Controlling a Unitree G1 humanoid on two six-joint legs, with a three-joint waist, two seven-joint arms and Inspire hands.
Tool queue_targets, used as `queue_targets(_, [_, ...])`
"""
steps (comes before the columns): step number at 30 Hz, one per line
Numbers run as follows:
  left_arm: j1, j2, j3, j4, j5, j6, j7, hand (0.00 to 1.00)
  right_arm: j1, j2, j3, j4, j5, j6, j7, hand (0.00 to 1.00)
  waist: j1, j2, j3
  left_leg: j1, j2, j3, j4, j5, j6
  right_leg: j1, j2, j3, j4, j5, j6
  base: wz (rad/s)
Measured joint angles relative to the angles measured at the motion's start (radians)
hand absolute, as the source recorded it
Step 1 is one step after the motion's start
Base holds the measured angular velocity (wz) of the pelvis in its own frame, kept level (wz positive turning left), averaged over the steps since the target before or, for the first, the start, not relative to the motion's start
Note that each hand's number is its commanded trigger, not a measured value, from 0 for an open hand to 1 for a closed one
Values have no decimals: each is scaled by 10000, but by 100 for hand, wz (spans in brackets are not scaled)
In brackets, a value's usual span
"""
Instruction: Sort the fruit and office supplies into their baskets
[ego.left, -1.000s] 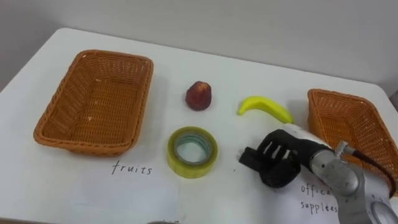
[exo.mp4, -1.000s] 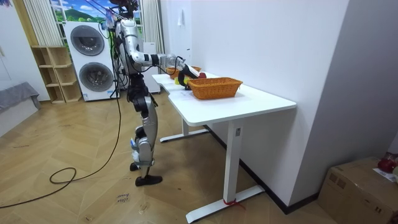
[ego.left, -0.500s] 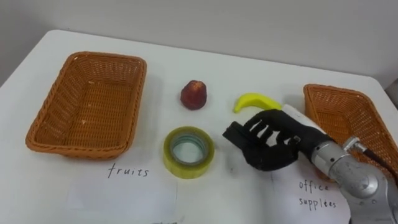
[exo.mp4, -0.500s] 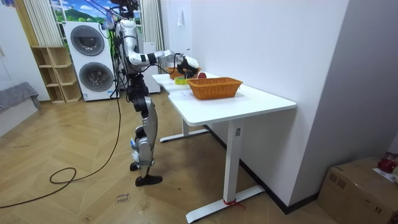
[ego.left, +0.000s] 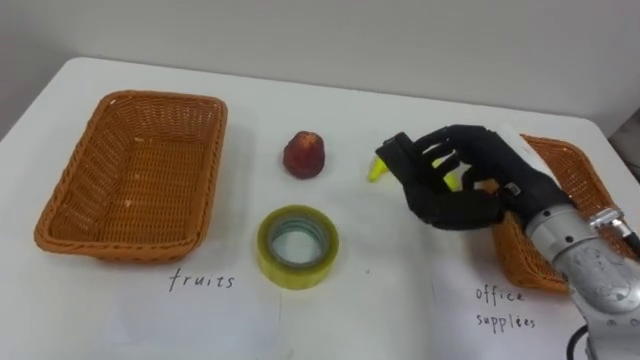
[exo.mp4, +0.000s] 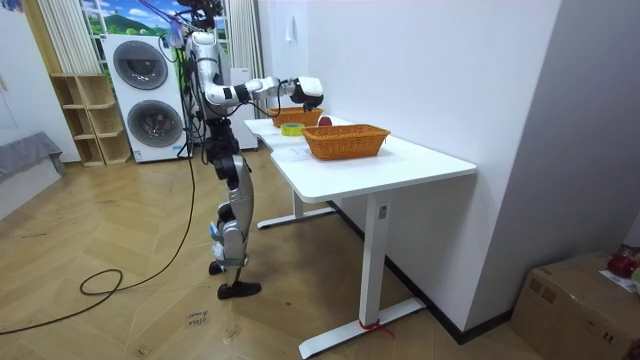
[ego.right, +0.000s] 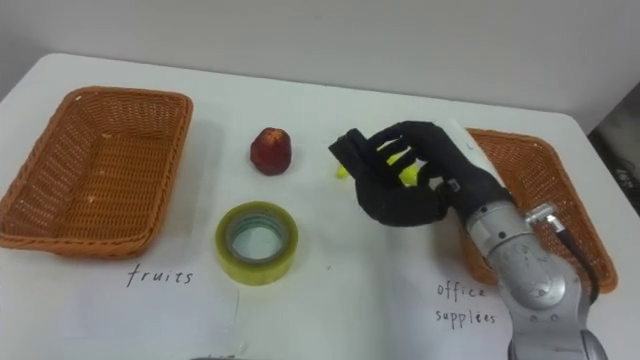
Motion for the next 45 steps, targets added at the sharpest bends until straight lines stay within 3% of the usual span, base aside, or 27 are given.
queue_targets(7, [-6,-110,4,171,0,-3,-108,0,-2,-16,-154,58,177,-136,-629,100,-25,-53,68,-8,1,-2,1,0,0,-3,-2,-3,-3,-1,1,0])
queue_targets(13, [-10,-112,66,357,8,-4,-456,0,-1,-144,-164,58,487,-153,-957,100,-33,-38,80,-22,-1,-17,12,-1,1,-10,-3,-54,3,0,1,0])
queue_targets(18, [52,-114,571,360,23,-6,-505,0,-3,-428,-596,50,561,-218,-1351,100,-138,-50,67,-43,-3,-44,-3,-1,1,-32,0,-37,7,-1,1,1])
queue_targets(20, [107,-109,774,341,24,-2,-506,0,-3,-475,-857,50,550,-227,-1624,100,-193,-78,26,-43,-4,-38,-4,-1,0,-42,4,-23,6,-1,1,0])
queue_targets(25, [53,-69,866,238,24,-6,-494,0,-3,-664,-1028,73,572,-314,-2219,100,-273,-42,-4,-39,2,-24,5,-1,0,-45,3,0,2,-1,2,0])
queue_targets(31, [-36,-71,1003,234,27,-113,-467,0,2,-758,-1420,390,1021,-653,-2881,100,-276,-29,-28,-21,9,-2,-5,-1,0,-42,11,15,4,-1,1,0])
queue_targets(35, [69,-74,1337,138,23,-108,-440,0,54,-796,-1700,797,1510,-668,-3159,100,-363,-26,-34,-23,7,-2,-13,-1,0,-46,-23,-33,8,-1,1,0])
queue_targets(45, [135,-81,1383,-42,25,-57,-308,0,163,-798,-1747,1537,1767,-630,-3604,100,-599,-12,-94,-14,17,11,-29,-1,0,-58,-40,10,5,-1,1,0])
